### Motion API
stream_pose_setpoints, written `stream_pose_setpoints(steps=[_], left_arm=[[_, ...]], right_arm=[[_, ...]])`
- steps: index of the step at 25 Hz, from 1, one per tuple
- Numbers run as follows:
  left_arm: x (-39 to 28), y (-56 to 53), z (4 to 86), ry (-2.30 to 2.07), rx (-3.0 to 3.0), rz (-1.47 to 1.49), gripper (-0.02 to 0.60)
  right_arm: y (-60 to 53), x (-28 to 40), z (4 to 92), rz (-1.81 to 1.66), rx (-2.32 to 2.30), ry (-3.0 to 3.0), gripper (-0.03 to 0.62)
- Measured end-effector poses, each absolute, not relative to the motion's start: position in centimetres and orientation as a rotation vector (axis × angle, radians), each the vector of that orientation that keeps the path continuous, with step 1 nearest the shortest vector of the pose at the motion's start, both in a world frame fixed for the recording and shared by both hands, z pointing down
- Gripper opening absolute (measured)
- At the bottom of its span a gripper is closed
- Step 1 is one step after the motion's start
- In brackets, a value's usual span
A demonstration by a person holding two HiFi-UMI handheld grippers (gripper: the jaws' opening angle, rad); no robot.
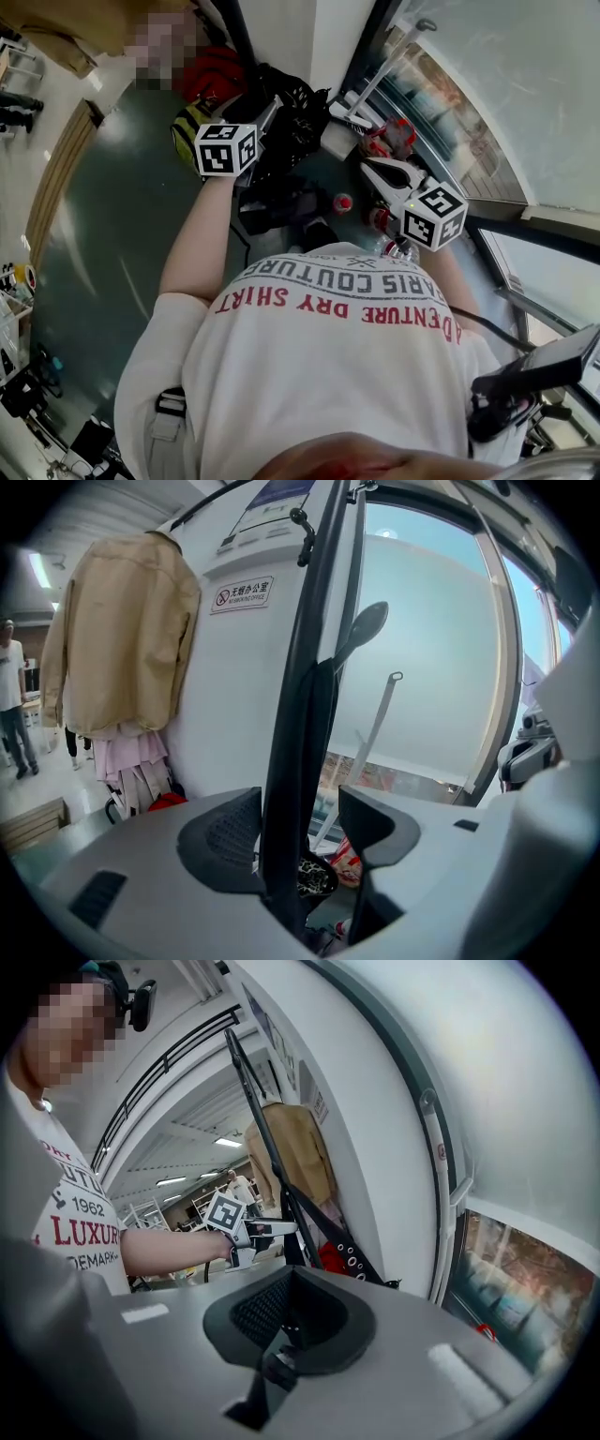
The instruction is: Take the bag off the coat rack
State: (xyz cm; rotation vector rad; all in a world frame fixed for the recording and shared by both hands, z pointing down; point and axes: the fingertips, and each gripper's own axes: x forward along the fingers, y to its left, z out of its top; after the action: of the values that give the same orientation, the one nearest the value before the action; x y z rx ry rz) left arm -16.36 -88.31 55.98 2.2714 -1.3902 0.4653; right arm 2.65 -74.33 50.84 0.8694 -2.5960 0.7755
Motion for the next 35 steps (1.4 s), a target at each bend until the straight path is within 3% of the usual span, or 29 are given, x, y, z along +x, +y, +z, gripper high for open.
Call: stream_pose_setpoints(steps=[4, 7, 8, 22, 35], left_arm=[[-16.5, -88.4, 56.8, -1.388, 2.253, 0.435, 0.237], [-16.4, -88.3, 56.7, -1.404, 2.272, 0.426, 0.046], [-16.2, -88.3, 56.7, -1.398, 2.284, 0.426, 0.035], [-14.7, -86.6, 54.9, -1.259, 2.215, 0.281, 0.021], [-12.2, -84.9, 40.3, -1.225, 2.463, 0.116, 0.018]], right_arm=[[-75.0, 2.4, 51.3, 0.788, 0.847, -2.585, 0.002], [-75.2, 1.9, 51.6, 0.788, 0.827, -2.592, 0.002], [-75.3, 1.7, 51.7, 0.786, 0.817, -2.593, 0.002], [-74.6, 1.0, 51.2, 0.768, 0.771, -2.614, 0.002], [-72.2, 0.3, 48.4, 0.722, 0.745, -2.682, 0.002]])
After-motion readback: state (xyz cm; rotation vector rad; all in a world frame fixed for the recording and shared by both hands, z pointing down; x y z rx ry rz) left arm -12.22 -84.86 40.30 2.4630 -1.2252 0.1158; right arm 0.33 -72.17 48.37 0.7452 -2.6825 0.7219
